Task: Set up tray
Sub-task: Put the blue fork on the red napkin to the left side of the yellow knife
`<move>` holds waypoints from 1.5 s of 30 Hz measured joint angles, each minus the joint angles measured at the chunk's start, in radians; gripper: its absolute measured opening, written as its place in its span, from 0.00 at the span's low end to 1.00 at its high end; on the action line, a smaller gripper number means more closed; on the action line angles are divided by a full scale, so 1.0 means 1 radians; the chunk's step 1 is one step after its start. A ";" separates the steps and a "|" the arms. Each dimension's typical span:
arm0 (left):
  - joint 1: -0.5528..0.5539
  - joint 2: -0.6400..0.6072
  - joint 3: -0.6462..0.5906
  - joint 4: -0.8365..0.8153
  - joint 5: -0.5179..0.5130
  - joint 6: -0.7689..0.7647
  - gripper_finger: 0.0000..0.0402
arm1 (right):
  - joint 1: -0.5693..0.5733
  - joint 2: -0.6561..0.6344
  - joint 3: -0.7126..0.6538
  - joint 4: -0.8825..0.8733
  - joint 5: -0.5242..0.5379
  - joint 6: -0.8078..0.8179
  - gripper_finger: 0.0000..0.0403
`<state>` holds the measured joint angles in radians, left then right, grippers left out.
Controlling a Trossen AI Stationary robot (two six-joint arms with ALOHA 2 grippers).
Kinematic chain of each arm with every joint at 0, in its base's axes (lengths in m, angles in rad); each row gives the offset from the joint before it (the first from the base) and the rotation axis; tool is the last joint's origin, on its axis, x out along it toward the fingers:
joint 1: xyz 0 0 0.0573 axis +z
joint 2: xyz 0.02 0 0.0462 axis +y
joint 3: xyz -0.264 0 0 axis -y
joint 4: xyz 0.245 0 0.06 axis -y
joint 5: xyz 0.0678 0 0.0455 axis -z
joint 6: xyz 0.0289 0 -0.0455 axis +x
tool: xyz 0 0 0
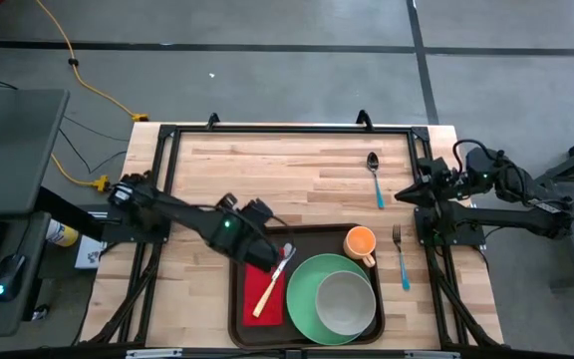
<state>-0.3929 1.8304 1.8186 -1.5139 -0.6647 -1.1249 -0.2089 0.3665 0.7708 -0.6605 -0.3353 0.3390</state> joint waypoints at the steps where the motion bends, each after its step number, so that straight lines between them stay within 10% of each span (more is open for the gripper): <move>1: 0.007 -0.013 -0.013 -0.001 -0.003 0.001 0.23 | 0.000 0.000 0.000 0.000 0.017 -0.014 0.00; 12: 0.000 -0.281 -0.407 0.215 -0.041 0.007 0.18 | 0.000 0.130 0.033 -0.189 0.361 -0.066 0.05; 25: 0.000 -0.672 -0.859 0.469 -0.055 0.236 0.17 | -0.001 0.619 0.550 -0.874 0.679 0.231 0.31; 35: 0.000 -1.120 -1.057 0.558 -0.117 0.502 0.17 | 0.059 0.495 0.274 -0.896 0.480 0.865 0.42; 45: 0.000 -1.412 -1.084 0.527 -0.116 0.732 0.17 | 0.282 0.425 -0.065 -0.535 0.298 1.270 0.43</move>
<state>-0.3927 0.4185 0.7345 -0.9865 -0.7807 -0.3929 0.0733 0.7919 0.7054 -1.1951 -0.0376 1.6092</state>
